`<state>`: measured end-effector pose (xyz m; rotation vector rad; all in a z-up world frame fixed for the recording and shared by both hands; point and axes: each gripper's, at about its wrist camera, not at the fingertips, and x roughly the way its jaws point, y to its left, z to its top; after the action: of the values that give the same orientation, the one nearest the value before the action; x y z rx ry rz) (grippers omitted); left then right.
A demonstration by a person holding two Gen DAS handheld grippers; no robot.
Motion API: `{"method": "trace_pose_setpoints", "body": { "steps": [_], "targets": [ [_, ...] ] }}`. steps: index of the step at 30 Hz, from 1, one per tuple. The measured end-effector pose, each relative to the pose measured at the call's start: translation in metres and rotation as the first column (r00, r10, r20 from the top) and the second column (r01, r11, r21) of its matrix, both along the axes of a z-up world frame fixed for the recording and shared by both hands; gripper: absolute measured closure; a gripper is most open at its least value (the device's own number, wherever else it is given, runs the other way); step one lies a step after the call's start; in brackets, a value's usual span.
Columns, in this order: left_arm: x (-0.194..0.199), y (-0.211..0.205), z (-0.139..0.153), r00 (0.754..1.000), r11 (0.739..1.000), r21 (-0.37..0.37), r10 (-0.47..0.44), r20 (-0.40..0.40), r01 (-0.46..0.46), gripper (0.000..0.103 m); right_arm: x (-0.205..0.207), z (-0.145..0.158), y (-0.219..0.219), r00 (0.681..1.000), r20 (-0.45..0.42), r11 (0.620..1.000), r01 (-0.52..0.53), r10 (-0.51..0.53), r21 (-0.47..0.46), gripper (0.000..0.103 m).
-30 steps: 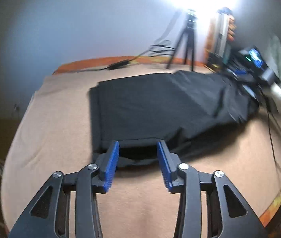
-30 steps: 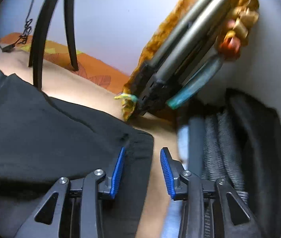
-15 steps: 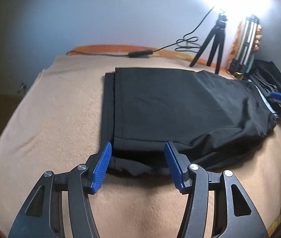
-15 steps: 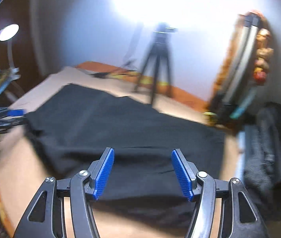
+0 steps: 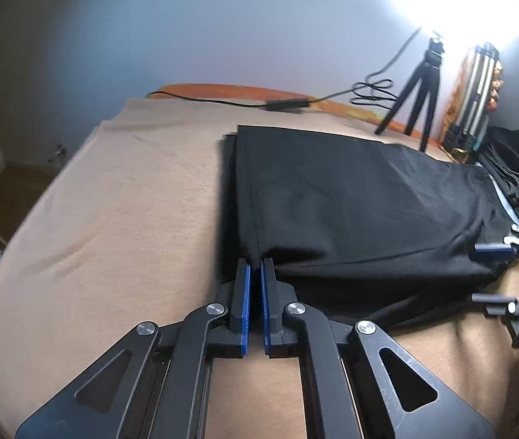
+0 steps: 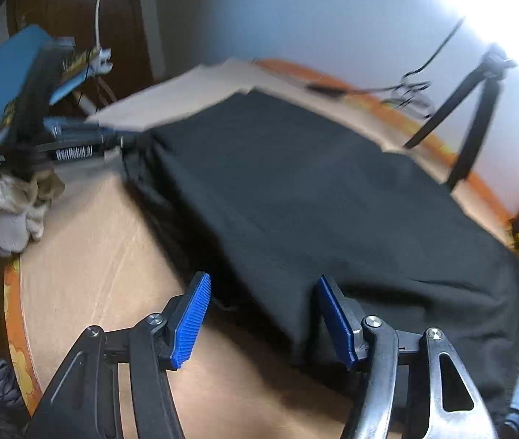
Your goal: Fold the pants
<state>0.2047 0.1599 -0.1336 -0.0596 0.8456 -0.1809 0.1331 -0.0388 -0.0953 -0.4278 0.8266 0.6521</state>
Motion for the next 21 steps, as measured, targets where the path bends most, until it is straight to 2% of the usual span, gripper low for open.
{"method": "trace_pose_setpoints", "body": {
  "steps": [3, 6, 8, 12, 15, 17, 19, 21],
  "targets": [
    [-0.003, 0.01, -0.005, 1.0, 0.999, -0.041, -0.005, -0.018, 0.004, 0.099, -0.004, -0.005, 0.008, 0.999, -0.011, 0.999, -0.032, 0.031, -0.031, 0.042],
    [-0.007, 0.009, -0.003, 0.999, 0.997, -0.061, -0.043, -0.024, 0.042, 0.098, -0.004, 0.002, 0.007, 1.0, 0.0, 1.0, -0.019, 0.019, -0.014, 0.042],
    [-0.01, 0.014, 0.006, 1.0, 0.998, -0.059, -0.021, -0.008, 0.021, 0.088, -0.002, 0.005, 0.006, 1.0, -0.001, 1.0, -0.007, 0.007, -0.008, 0.042],
    [-0.019, 0.023, 0.021, 1.0, 0.998, -0.058, -0.007, 0.013, 0.008, 0.08, -0.008, 0.017, -0.014, 1.0, 0.001, 1.0, 0.014, -0.014, 0.021, 0.042],
    [-0.032, 0.013, 0.031, 0.998, 0.999, -0.009, -0.051, 0.039, 0.051, 0.078, -0.018, 0.03, -0.054, 0.993, 0.013, 0.99, 0.116, -0.117, 0.077, 0.039],
    [-0.036, 0.0, 0.035, 0.994, 0.996, 0.005, -0.094, 0.047, 0.094, 0.078, -0.026, 0.038, -0.095, 0.97, 0.015, 0.963, 0.237, -0.241, 0.124, 0.034],
    [-0.042, -0.021, 0.041, 0.986, 0.988, 0.019, -0.157, 0.057, 0.156, 0.078, -0.032, 0.043, -0.135, 0.933, -0.007, 0.919, 0.355, -0.36, 0.172, 0.033],
    [-0.046, -0.041, 0.047, 0.975, 0.977, 0.024, -0.213, 0.06, 0.212, 0.078, -0.036, 0.046, -0.173, 0.882, -0.044, 0.858, 0.466, -0.468, 0.218, 0.033]
  ]
}}
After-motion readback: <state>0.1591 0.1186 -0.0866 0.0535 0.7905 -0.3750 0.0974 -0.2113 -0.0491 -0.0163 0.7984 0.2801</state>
